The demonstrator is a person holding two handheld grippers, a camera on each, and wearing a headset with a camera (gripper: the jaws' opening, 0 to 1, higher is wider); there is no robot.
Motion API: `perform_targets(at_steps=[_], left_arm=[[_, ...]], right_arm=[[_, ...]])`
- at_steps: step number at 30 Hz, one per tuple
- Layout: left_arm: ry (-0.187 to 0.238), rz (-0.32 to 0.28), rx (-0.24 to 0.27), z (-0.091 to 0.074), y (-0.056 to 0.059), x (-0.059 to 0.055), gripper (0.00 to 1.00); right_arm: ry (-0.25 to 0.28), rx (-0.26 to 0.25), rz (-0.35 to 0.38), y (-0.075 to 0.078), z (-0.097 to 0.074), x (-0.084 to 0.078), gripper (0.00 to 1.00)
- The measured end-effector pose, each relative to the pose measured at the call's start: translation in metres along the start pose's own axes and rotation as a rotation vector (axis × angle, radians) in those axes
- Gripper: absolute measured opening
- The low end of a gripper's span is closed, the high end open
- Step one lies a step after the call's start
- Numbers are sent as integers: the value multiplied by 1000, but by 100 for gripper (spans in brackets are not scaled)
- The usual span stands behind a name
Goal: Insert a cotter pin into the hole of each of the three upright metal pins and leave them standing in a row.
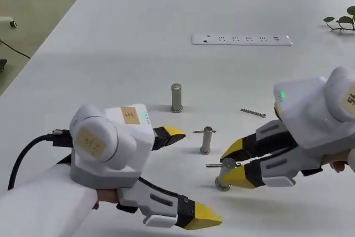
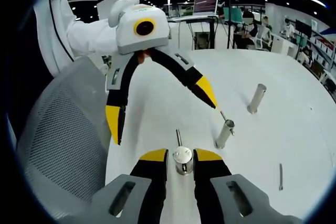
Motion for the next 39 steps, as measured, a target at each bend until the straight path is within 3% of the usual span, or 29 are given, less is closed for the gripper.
perform_targets(at_steps=[16,22,29,33,39], left_arm=[[-30,-15,-4,-3,0,-10,92],[-32,-22,0,-4,0,-11,92],[-34,-34,12,-4,-2,-12,92],[-37,-39,20,-6,-4,-12,92],[-57,-67,32,-7,-6,-16,89]], right_arm=[[-23,-6,-41,3,3,-2,9],[-64,11,-103,4,0,-4,8],[-75,-35,-110,31,-12,-10,8],[-44,-69,-76,50,-22,-13,8],[-34,-95,-60,59,-30,-15,8]])
Point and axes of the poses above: the centre of the closed fingertips' face, and the gripper's own axes: z roughly forward along the fingers, y roughly to its right, x roughly out of its top, the point moved 4 cm from there along -z, roughly backward along the fingers, and after that the axes turned 3 degrees about z, right-handed, at the moved point
